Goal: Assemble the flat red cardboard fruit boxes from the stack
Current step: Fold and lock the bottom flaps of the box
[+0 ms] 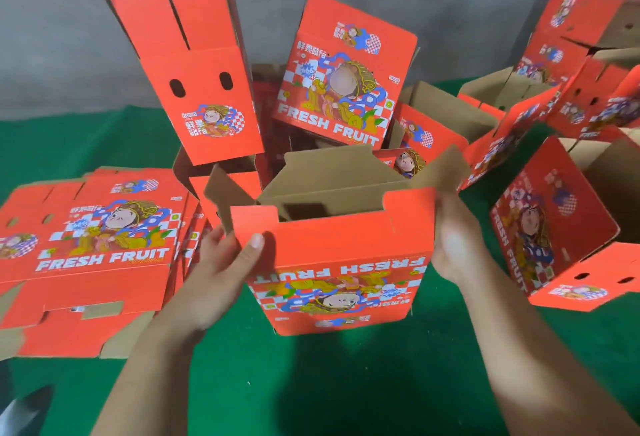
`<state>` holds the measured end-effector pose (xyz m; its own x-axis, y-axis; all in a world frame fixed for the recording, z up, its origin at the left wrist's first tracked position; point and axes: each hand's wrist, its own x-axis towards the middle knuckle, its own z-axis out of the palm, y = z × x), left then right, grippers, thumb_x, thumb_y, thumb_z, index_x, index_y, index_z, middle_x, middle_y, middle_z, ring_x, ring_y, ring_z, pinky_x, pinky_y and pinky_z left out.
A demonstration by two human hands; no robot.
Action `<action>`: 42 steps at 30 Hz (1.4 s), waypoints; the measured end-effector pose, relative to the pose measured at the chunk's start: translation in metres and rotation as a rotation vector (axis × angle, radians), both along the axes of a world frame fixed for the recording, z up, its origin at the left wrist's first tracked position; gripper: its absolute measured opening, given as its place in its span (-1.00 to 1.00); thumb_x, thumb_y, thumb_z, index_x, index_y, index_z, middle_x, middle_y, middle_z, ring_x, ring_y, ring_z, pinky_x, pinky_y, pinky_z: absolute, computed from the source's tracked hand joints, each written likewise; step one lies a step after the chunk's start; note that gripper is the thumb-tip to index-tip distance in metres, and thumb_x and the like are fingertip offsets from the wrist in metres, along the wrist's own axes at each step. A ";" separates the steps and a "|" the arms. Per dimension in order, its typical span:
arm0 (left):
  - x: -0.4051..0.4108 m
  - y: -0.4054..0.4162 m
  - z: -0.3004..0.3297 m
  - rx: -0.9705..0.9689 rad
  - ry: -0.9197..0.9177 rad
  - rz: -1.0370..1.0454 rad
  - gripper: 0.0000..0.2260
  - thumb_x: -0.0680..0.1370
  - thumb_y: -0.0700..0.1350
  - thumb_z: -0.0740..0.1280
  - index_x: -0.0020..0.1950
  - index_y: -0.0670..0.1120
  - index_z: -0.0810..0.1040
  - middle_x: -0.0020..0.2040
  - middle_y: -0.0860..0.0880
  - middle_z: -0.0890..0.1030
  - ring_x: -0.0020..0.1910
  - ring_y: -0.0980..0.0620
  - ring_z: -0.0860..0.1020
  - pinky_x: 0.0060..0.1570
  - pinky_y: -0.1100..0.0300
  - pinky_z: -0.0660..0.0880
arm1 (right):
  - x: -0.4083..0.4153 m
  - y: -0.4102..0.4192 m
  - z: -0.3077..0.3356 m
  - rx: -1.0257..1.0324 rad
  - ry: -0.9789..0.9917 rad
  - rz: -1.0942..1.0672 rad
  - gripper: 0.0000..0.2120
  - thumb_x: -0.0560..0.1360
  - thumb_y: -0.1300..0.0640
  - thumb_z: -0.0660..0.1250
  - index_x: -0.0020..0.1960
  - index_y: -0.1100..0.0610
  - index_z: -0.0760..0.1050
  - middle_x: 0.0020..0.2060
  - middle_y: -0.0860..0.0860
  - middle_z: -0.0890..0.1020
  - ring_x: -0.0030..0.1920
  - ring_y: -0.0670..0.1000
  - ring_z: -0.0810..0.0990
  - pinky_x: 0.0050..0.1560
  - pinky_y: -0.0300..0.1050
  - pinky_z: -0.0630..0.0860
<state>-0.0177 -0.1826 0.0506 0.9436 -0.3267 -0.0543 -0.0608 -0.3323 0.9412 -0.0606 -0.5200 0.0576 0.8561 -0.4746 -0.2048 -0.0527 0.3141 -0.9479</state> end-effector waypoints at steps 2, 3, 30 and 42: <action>-0.005 -0.014 -0.010 0.098 -0.052 0.072 -0.56 0.62 0.39 0.14 0.41 0.28 0.52 0.26 0.19 0.37 0.44 0.19 0.32 0.48 0.14 0.17 | -0.004 -0.002 0.002 -0.023 0.036 0.030 -0.67 0.55 -0.25 0.37 0.02 -0.01 0.69 -0.07 0.01 0.73 -0.08 0.06 0.73 -0.12 -0.09 0.65; -0.007 -0.023 -0.015 0.144 -0.101 0.130 -0.54 0.63 0.31 0.13 0.45 0.19 0.51 0.19 0.13 0.38 0.40 0.05 0.34 0.42 0.15 0.19 | -0.005 -0.002 0.000 -0.077 0.048 0.055 -0.59 0.55 -0.33 0.35 0.12 -0.02 0.69 0.02 0.00 0.75 0.02 0.07 0.74 -0.03 -0.03 0.68; 0.047 -0.071 0.014 0.424 -0.253 -0.385 -0.26 0.38 0.63 -0.27 0.44 0.50 0.34 0.38 0.20 0.33 0.42 0.09 0.23 0.37 0.03 0.08 | -0.052 0.003 -0.036 -1.126 -0.055 0.091 -0.42 0.54 0.41 0.17 0.45 -0.06 0.27 0.29 -0.39 0.32 0.39 -0.10 0.32 0.38 -0.15 0.32; 0.053 -0.079 -0.014 0.245 -0.600 -0.306 -0.53 0.63 0.38 0.13 0.38 0.16 0.54 0.03 0.18 0.58 0.07 0.02 0.49 0.16 -0.04 0.34 | -0.058 0.005 -0.032 -1.029 -0.009 0.204 -0.73 0.65 -0.03 0.23 0.10 0.02 0.68 0.21 -0.15 0.60 0.32 -0.15 0.39 0.41 -0.19 0.26</action>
